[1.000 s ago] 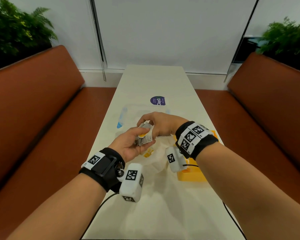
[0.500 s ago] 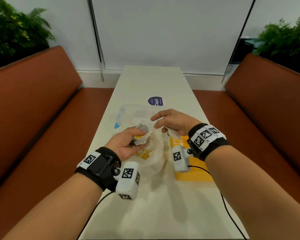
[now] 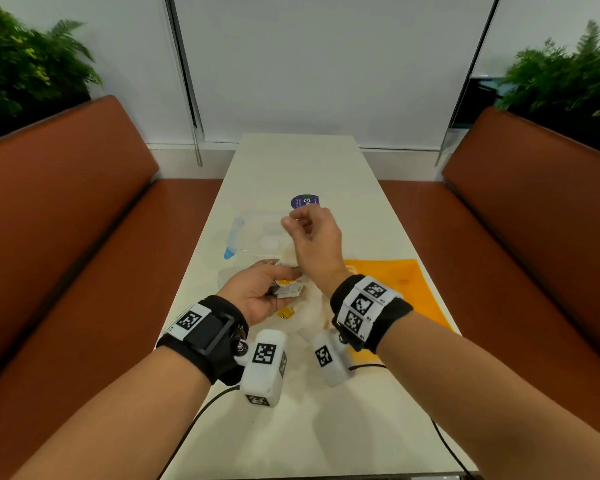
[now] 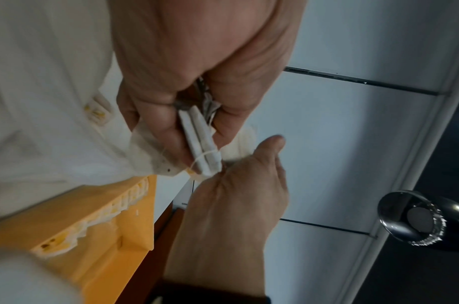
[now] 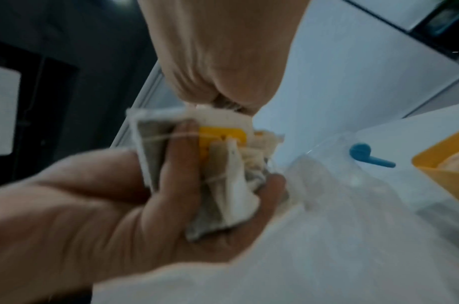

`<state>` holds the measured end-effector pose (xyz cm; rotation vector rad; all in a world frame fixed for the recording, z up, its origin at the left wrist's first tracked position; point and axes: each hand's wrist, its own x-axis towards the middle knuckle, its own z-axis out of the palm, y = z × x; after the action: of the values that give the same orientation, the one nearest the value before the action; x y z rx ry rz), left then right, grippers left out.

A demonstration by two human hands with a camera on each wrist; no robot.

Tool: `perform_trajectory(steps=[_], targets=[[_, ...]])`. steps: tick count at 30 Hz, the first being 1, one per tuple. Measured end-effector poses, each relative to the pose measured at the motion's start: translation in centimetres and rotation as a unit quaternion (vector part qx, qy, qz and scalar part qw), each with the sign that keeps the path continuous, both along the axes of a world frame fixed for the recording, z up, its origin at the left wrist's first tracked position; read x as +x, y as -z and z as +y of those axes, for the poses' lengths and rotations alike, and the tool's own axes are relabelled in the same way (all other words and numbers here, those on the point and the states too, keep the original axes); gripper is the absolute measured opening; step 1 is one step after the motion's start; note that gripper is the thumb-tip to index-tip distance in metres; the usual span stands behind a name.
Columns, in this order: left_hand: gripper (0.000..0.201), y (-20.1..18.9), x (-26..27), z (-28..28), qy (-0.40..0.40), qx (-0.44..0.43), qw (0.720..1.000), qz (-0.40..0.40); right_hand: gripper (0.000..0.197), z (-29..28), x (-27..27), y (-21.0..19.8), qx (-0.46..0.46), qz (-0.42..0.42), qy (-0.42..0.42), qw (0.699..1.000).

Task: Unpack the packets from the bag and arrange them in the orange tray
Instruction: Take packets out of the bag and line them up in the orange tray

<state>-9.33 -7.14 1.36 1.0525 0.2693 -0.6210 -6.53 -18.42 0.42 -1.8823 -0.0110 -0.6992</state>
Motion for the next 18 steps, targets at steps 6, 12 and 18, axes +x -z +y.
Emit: perform_trajectory(steps=[6,12,18], targets=[[0.013,-0.1,0.0,0.5,-0.029,0.029,0.999,-0.024,0.025,0.7,-2.1,0.5,-0.097,-0.018,-0.164,0.982],[0.019,0.0,0.5,0.9,-0.019,0.039,0.998,-0.039,0.038,-1.2,-2.7,-0.9,-0.156,0.073,-0.232,0.957],[0.026,0.3,0.7,0.7,-0.027,0.048,0.998,-0.043,0.038,-2.1,-3.0,-2.3,-0.212,0.128,-0.273,0.93]])
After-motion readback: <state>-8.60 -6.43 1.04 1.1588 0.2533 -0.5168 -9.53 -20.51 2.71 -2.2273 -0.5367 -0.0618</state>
